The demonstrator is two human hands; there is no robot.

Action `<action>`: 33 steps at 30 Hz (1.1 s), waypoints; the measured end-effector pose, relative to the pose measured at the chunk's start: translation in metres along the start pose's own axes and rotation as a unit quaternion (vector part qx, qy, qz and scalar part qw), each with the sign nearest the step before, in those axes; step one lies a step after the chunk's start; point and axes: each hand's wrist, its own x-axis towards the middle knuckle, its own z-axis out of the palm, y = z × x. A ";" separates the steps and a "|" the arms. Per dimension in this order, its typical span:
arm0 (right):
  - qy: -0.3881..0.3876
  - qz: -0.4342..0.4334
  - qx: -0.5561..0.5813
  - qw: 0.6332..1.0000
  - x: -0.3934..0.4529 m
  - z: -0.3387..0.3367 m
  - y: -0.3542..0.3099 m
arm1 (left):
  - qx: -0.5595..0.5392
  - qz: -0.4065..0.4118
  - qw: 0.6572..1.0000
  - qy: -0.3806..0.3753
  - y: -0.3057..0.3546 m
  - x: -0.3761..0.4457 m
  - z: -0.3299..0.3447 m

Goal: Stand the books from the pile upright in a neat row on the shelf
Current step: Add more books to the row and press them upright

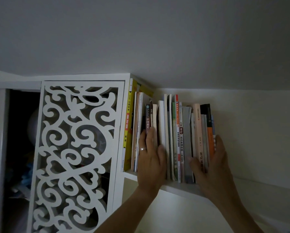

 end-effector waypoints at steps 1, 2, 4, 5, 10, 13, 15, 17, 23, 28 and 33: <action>0.009 -0.010 -0.004 1.000 -0.001 -0.001 -0.002 | 0.001 -0.014 1.000 0.002 0.000 0.000 0.000; 0.019 -0.022 -0.005 1.000 -0.001 -0.001 -0.004 | 0.001 -0.020 1.000 0.003 -0.001 0.000 0.001; 0.034 -0.047 -0.014 0.998 -0.001 -0.002 -0.005 | 0.005 -0.009 1.000 0.002 0.000 0.000 0.000; 0.041 -0.054 -0.024 0.997 -0.001 -0.003 -0.005 | 0.007 0.000 1.000 0.000 0.001 -0.001 0.000; 0.099 -0.106 -0.123 0.982 -0.003 0.000 -0.004 | 0.027 0.014 1.000 -0.007 0.005 0.000 -0.001; 0.136 -0.178 -0.210 0.952 -0.004 0.004 -0.013 | 0.020 0.015 1.000 -0.005 0.004 -0.001 -0.001; 0.143 -0.213 -0.223 0.941 -0.001 0.012 -0.020 | 0.015 0.011 1.000 0.001 0.003 -0.001 0.001; 0.138 -0.225 -0.238 0.935 0.003 0.025 -0.028 | 0.013 0.017 1.000 0.011 0.002 -0.001 0.002; 0.131 -0.187 -0.334 0.914 0.011 0.050 -0.038 | 0.046 0.026 0.998 0.038 -0.007 -0.006 0.009; 0.144 -0.190 -0.341 0.909 0.011 0.051 -0.032 | 0.069 0.023 0.997 0.031 -0.008 -0.004 0.009; 0.152 -0.192 -0.342 0.907 0.011 0.050 -0.031 | 0.121 0.037 0.991 0.034 -0.007 -0.004 0.009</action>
